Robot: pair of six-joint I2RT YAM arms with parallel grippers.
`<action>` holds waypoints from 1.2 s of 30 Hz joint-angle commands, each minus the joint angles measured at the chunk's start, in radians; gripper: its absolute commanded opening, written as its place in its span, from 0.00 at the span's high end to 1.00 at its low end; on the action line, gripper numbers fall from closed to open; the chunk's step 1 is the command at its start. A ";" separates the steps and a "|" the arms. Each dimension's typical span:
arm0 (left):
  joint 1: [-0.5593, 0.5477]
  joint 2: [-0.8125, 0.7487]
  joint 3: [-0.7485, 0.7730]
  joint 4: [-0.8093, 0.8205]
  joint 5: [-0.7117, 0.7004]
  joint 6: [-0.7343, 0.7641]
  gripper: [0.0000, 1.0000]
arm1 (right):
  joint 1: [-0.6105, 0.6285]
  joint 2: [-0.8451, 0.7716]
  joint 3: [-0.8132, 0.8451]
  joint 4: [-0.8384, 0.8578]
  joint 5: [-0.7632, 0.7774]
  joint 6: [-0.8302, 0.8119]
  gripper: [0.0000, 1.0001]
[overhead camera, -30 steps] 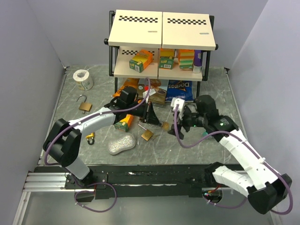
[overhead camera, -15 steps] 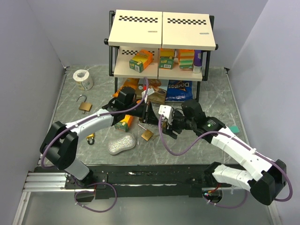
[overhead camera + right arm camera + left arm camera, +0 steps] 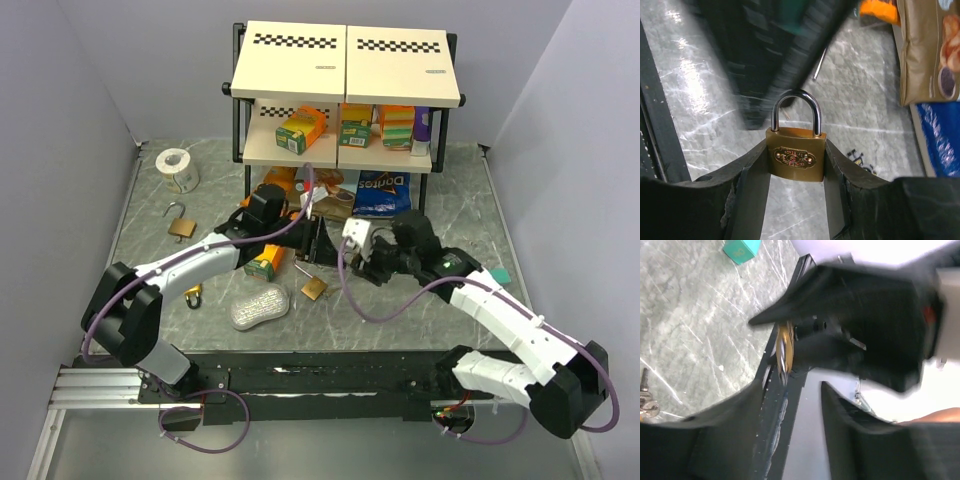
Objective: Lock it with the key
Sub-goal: Place the lock at the center of the board.
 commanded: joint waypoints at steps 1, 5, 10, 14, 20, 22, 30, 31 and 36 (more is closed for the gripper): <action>0.040 -0.090 -0.005 -0.009 -0.004 0.079 0.40 | -0.173 0.011 0.034 -0.049 -0.100 0.080 0.69; 0.072 -0.167 -0.014 -0.078 -0.082 0.211 0.29 | -0.412 0.057 0.037 -0.144 -0.161 0.091 0.71; 0.103 -0.219 -0.036 -0.151 -0.107 0.299 0.28 | -0.719 0.207 0.053 -0.187 -0.111 0.067 0.71; 0.112 -0.230 -0.048 -0.148 -0.121 0.299 0.28 | -0.848 0.391 0.155 -0.192 -0.027 0.074 0.71; 0.123 -0.216 -0.027 -0.188 -0.125 0.325 0.29 | -0.911 0.618 0.287 -0.163 0.073 0.097 0.72; 0.130 -0.219 -0.023 -0.191 -0.131 0.337 0.28 | -0.913 0.684 0.334 -0.172 0.093 0.120 0.72; 0.149 -0.221 -0.030 -0.190 -0.121 0.336 0.28 | -0.913 0.824 0.416 -0.207 0.119 0.169 0.68; 0.152 -0.221 -0.030 -0.188 -0.119 0.337 0.28 | -0.913 0.833 0.419 -0.212 0.121 0.174 0.62; 0.159 -0.210 -0.024 -0.187 -0.116 0.338 0.28 | -0.913 0.872 0.449 -0.239 0.129 0.209 0.48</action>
